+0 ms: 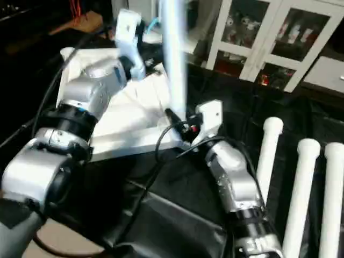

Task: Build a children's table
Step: Insert table leg to table base

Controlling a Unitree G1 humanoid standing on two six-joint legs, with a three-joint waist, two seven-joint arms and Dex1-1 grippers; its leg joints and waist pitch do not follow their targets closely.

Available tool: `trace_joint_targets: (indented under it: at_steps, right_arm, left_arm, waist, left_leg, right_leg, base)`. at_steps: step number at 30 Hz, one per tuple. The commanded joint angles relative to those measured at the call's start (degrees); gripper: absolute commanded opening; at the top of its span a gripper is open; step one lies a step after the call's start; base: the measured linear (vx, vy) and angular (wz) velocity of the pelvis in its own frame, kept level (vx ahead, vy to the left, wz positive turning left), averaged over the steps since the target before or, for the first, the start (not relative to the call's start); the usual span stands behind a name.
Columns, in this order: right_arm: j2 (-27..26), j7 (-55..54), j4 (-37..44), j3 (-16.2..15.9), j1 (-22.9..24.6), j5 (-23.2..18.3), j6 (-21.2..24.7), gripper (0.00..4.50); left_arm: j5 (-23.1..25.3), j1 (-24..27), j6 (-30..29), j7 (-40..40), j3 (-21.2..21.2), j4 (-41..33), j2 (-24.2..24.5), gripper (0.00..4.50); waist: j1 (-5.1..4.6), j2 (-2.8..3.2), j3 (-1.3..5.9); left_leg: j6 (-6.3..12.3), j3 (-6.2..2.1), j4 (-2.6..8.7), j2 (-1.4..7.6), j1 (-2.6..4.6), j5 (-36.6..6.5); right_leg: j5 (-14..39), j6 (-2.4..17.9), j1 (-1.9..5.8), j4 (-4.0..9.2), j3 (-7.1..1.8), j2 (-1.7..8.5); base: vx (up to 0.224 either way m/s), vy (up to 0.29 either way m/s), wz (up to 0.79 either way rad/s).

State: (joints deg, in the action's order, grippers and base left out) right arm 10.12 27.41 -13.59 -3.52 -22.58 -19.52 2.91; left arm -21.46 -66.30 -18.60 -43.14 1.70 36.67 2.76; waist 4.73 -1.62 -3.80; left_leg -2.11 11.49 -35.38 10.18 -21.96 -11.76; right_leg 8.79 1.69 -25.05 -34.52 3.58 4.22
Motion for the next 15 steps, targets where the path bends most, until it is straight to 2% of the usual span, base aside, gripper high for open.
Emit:
trace_joint_targets:
  at_steps: [1, 2, 3, 4, 5, 6, 7, 9, 11, 12, 14, 15]
  right_arm:
    - [-0.2, 0.2, -0.6, -0.7, 0.1, 1.5, 1.0, 1.86]
    - [-0.2, 0.1, -0.8, -0.6, 0.0, 1.6, 1.0, 1.86]
    - [-0.2, 0.1, -0.9, -0.6, -0.1, 1.7, 1.0, 1.86]
    - [-0.2, 0.1, -1.2, -0.5, -0.2, 1.8, 0.9, 1.86]
    - [-0.2, 0.1, -1.2, -0.5, -0.2, 1.9, 0.9, 1.86]
    - [-0.2, 0.2, -1.4, -0.4, -0.3, 2.0, 0.9, 1.86]
    - [-0.2, 0.2, -1.5, -0.4, -0.4, 2.1, 0.9, 1.86]
    - [-0.2, 0.3, -1.8, -0.4, -0.7, 2.4, 0.7, 1.86]
    - [-0.1, 0.2, -2.1, -0.3, -1.1, 2.5, 0.6, 1.86]
    - [0.3, 0.1, -2.4, 0.2, -1.7, 2.5, 0.6, 1.86]
    - [0.6, 0.1, -2.6, 0.6, -2.0, 2.4, 0.7, 1.86]
    - [0.9, 0.2, -2.8, 1.0, -2.3, 2.3, 0.8, 1.86]
  left_arm:
    - [-6.7, 1.5, -6.0, -8.2, -5.0, -12.0, -0.4, 1.47]
    - [-7.4, 2.8, -7.0, -9.5, -6.5, -14.8, 0.0, 1.47]
    - [-7.2, 3.2, -7.1, -9.7, -6.8, -15.2, 0.1, 1.47]
    - [-5.8, 3.6, -6.0, -9.3, -6.9, -14.5, 0.0, 1.47]
    - [-5.7, 3.6, -5.9, -9.3, -6.9, -14.4, 0.0, 1.47]
    - [-4.1, 3.5, -4.8, -9.2, -5.9, -12.4, -0.4, 1.47]
    - [-3.2, 3.4, -4.2, -9.5, -5.4, -11.5, -0.5, 1.47]
    - [-1.7, 3.6, -3.3, -8.8, -4.4, -10.7, -0.3, 1.47]
    - [0.2, 3.3, -0.8, -4.2, -2.8, -8.7, 0.7, 1.47]
    - [1.5, 3.1, 1.3, 0.4, -1.2, -6.9, 2.9, 1.47]
    - [2.2, 3.4, 2.2, 2.7, -0.8, -6.2, 4.8, 1.47]
    - [2.6, 3.7, 2.5, 3.9, -0.5, -5.9, 6.1, 1.47]
  waist:
    - [0.11, -0.42, 4.77]
    - [-0.01, -0.57, 4.52]
    - [-0.01, -0.57, 4.52]
    - [-0.2, -0.75, 4.29]
    - [-0.31, -0.64, 4.16]
    - [-0.42, -0.85, 4.16]
    - [-0.67, -0.86, 4.06]
    - [-0.85, -0.86, 4.1]
    - [-1.35, -0.92, 4.15]
    - [-1.49, -0.95, 4.19]
    - [-1.89, -1.03, 4.22]
    - [-1.82, -0.89, 4.26]
  left_leg:
    - [6.89, -0.86, 3.42, 3.23, 1.41, -1.5]
    - [6.85, -0.78, 3.49, 3.02, 1.17, -3.1]
    - [6.85, -0.78, 3.49, 3.02, 1.17, -3.1]
    - [5.92, -0.79, 3.58, 2.9, 1.22, -5.7]
    - [4.86, -0.81, 3.66, 2.69, 1.32, -7.6]
    - [4.33, -0.84, 3.71, 2.68, 1.38, -8.4]
    - [3.0, -1.02, 3.84, 2.56, 1.41, -10.0]
    - [2.33, -1.2, 3.95, 2.62, 1.32, -10.4]
    - [1.82, -1.37, 4.03, 2.56, 1.05, -11.2]
    - [1.89, -1.44, 4.04, 2.53, 1.05, -11.5]
    - [1.75, -1.57, 4.11, 2.29, 0.57, -11.3]
    - [1.66, -1.62, 4.07, 2.34, 0.7, -11.3]
  right_leg:
    - [1.2, 18.2, 4.14, 1.91, -2.74, 4.49]
    - [4.0, 17.5, 4.15, 2.43, -2.77, 4.42]
    - [4.0, 17.5, 4.15, 2.43, -2.77, 4.42]
    - [8.9, 15.7, 4.07, 3.19, -2.79, 4.24]
    - [12.5, 13.9, 4.02, 3.64, -2.74, 4.06]
    - [14.3, 13.0, 3.99, 3.88, -2.69, 4.02]
    - [19.0, 10.4, 3.95, 4.5, -2.54, 4.04]
    - [20.7, 9.2, 3.92, 4.65, -2.48, 4.08]
    - [21.1, 8.0, 3.91, 4.7, -2.37, 3.95]
    - [21.4, 7.5, 3.84, 4.74, -2.34, 3.92]
    - [22.6, 6.4, 4.16, 4.76, -2.2, 3.92]
    - [22.9, 6.2, 3.97, 4.82, -2.22, 3.99]
  base:
    - [0.0, 0.0, 0.0]
    - [0.0, 0.0, 0.0]
    - [0.0, 0.0, 0.0]
    - [0.0, 0.0, 0.0]
    - [0.0, 0.0, 0.0]
    - [0.0, 0.0, 0.0]
    - [-0.054, -0.005, 0.04]
    - [-0.027, -0.002, 0.02]
    - [0.0, 0.0, 0.0]
    - [0.0, 0.0, 0.0]
    - [0.0, 0.0, 0.0]
    - [0.0, 0.0, 0.0]
